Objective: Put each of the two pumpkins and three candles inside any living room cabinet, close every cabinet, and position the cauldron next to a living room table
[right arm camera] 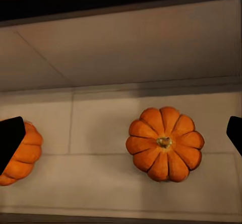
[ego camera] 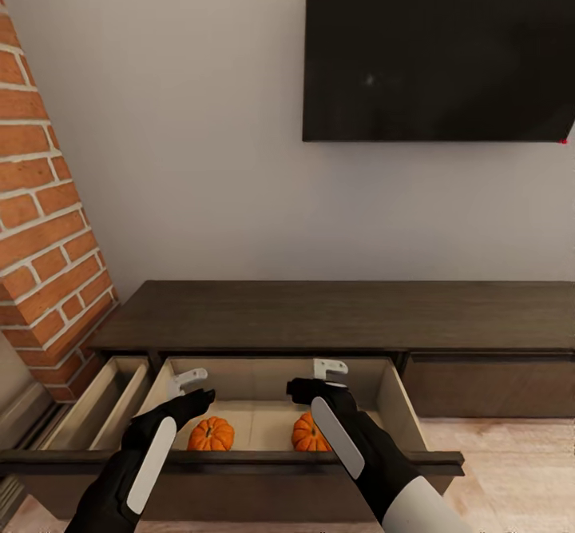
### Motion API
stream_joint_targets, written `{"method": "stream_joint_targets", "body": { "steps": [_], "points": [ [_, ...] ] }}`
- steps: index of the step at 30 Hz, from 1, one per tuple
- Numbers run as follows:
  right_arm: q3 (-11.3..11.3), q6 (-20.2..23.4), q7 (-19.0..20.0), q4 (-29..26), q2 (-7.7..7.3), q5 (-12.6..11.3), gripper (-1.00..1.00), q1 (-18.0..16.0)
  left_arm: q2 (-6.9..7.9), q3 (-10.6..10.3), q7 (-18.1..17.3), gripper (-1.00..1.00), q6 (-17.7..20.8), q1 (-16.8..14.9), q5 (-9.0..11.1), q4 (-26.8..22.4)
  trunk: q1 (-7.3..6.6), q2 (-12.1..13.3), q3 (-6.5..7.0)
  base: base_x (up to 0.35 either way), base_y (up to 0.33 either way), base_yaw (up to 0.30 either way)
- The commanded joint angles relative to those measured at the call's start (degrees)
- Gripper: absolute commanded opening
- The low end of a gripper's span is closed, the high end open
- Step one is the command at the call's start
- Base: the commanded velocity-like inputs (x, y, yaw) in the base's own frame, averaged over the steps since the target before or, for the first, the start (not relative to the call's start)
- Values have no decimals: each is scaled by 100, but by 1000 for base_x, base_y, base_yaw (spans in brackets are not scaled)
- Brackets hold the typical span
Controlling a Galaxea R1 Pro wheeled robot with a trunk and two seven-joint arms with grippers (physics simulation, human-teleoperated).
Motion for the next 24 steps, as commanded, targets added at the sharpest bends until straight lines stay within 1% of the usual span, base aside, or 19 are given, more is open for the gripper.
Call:
{"method": "stream_joint_targets", "body": {
  "steps": [1, 13, 15, 18, 21, 24],
  "points": [
    [-1, 7, 0, -12, 0, -2, 100, 2, 2, 4, -5, 100, 18, 0, 0, -16, -2, 2, 23, -163, 0, 0],
    [-1, 9, 0, -16, 0, -3, 100, 2, 7, 7, -9, 100, 23, 0, 0, -29, -33, 18, 289, -17, 0, 0],
    [-1, 9, 0, -16, 0, -4, 100, 2, 7, 7, -9, 100, 23, 0, 0, -38, -75, 94, 325, -46, 3, 0],
    [-1, 9, 0, -16, 0, -1, 100, 2, 7, 12, -9, 100, 28, 0, 0, -50, -141, 214, 379, -187, 49, 0],
    [-1, 9, 0, -16, 0, -3, 100, 2, 3, 58, -7, 100, 31, 0, 0, -55, -207, 335, 433, -193, 59, 0],
    [-1, 9, 0, -16, 0, -4, 100, 2, 0, 83, -8, 100, 34, 0, 0, -61, -273, 455, 487, -66, 20, 0]
  ]
}}
